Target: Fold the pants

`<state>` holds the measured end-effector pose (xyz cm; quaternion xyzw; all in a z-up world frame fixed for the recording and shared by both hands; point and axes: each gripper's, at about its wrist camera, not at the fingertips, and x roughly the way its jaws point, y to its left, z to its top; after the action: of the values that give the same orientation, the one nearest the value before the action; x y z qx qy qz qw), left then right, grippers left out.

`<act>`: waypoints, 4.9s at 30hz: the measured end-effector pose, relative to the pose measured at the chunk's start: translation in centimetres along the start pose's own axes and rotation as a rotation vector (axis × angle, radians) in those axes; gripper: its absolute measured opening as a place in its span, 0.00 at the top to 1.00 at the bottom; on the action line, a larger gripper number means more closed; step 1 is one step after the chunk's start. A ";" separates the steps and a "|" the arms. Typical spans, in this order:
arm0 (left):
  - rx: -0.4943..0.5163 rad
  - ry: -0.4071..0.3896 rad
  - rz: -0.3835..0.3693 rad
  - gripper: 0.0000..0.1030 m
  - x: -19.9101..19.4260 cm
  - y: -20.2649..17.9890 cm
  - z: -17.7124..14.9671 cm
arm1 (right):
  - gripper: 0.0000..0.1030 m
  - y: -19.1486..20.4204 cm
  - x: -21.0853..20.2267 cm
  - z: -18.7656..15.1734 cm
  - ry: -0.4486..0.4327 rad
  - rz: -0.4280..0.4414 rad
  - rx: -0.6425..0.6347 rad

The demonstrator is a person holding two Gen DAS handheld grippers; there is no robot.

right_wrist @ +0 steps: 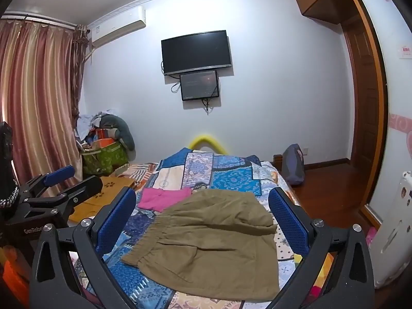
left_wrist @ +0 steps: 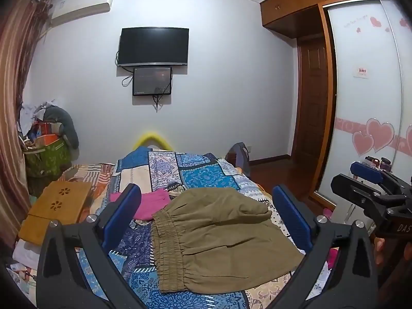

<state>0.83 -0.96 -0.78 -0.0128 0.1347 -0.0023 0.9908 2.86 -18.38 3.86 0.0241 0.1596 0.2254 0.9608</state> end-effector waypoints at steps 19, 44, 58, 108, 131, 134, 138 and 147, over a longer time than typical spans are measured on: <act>0.005 -0.002 -0.003 0.00 -0.4 0.2 0.4 | 0.01 -0.2 -0.1 0.0 -0.005 -0.004 0.002; -0.006 0.006 -0.006 0.00 -0.1 0.2 0.2 | 0.01 -0.4 -0.2 0.0 -0.006 -0.007 0.003; -0.004 0.008 0.000 0.00 0.3 0.0 0.2 | 0.01 -0.5 -0.1 -0.1 -0.002 -0.006 0.003; -0.104 0.789 0.021 0.19 31.4 12.1 -13.9 | 0.46 -17.3 23.7 -12.7 0.659 -0.103 0.063; 0.000 0.773 0.000 0.46 30.6 11.6 -14.7 | 0.92 -17.2 24.0 -14.5 0.734 -0.073 -0.030; -0.039 0.777 -0.016 0.45 30.2 12.2 -13.8 | 0.90 -17.3 24.0 -13.7 0.752 -0.083 -0.033; -0.030 0.723 0.024 0.34 29.8 12.8 -12.1 | 0.75 -17.5 23.0 -11.6 0.701 -0.054 0.002; -0.098 0.796 0.013 0.24 34.8 13.4 -12.8 | 0.48 -18.0 27.0 -9.0 0.624 -0.051 0.007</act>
<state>30.93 11.87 -22.71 -0.0573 0.5080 0.0055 0.8594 30.54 -22.86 -14.82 -0.0466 0.4480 0.1974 0.8707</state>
